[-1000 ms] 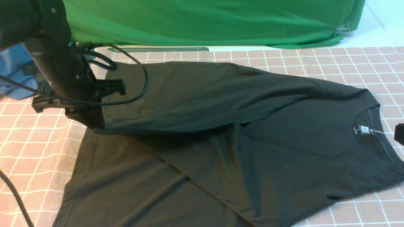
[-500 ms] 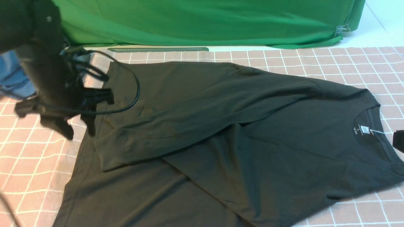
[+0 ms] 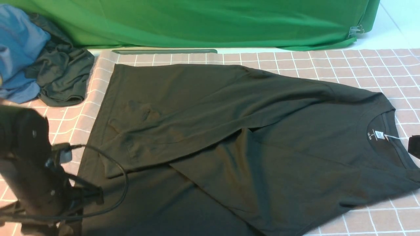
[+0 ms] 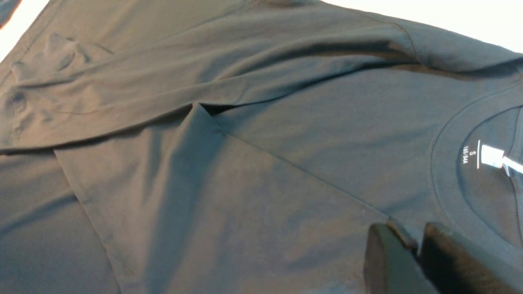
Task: Fold a long-sleeved shirt over a pink coffee tablecloth.
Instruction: 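Grasp the near edge of the shirt at its hem and shoulder corners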
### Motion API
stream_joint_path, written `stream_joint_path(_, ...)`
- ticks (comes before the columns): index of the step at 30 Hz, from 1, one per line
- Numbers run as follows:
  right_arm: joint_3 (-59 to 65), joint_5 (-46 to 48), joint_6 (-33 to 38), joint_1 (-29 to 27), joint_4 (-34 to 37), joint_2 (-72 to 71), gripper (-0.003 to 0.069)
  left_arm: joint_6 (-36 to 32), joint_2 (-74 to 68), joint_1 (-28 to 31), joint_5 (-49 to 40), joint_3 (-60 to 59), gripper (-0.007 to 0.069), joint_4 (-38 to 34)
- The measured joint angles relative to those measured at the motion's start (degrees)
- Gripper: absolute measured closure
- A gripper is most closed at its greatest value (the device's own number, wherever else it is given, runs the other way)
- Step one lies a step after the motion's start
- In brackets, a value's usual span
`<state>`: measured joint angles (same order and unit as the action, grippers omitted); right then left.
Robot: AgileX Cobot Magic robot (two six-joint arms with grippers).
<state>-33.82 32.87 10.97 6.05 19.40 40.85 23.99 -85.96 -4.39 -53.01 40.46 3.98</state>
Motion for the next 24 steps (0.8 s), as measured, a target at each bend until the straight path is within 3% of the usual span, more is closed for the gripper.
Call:
stream_joint_path(3, 0.0, 0.0, 0.0, 0.0, 0.0, 0.0, 0.0504, 1.4, 0.1, 0.0, 1.0, -0.9, 0.0141, 1.2)
stream_joint_path(8, 0.0, 0.0, 0.0, 0.0, 0.0, 0.0, 0.0503, 1.5, 0.4, 0.0, 3.2, -3.1, 0.005, 1.5)
stream_joint_path(13, 0.0, 0.0, 0.3, 0.0, 0.0, 0.1, 0.0503, 1.6, 1.3, 0.0, 6.0, -5.3, 0.0061, 1.1)
stream_joint_path(16, 0.0, -0.2, 0.9, 0.0, 0.0, 0.1, 0.0501, 1.6, 1.5, 0.0, 6.5, -5.4, 0.0153, 0.3)
stream_joint_path(22, -2.9, 5.3, 1.2, 0.0, 0.0, 1.4, 0.0498, 1.2, 2.0, -0.1, 5.4, -5.1, 0.0562, 0.0)
stream_joint_path(24, -5.4, 9.3, 1.2, 0.0, -0.6, 3.0, 0.0498, 1.2, 3.1, -0.1, 4.4, -4.6, 0.0586, 0.0)
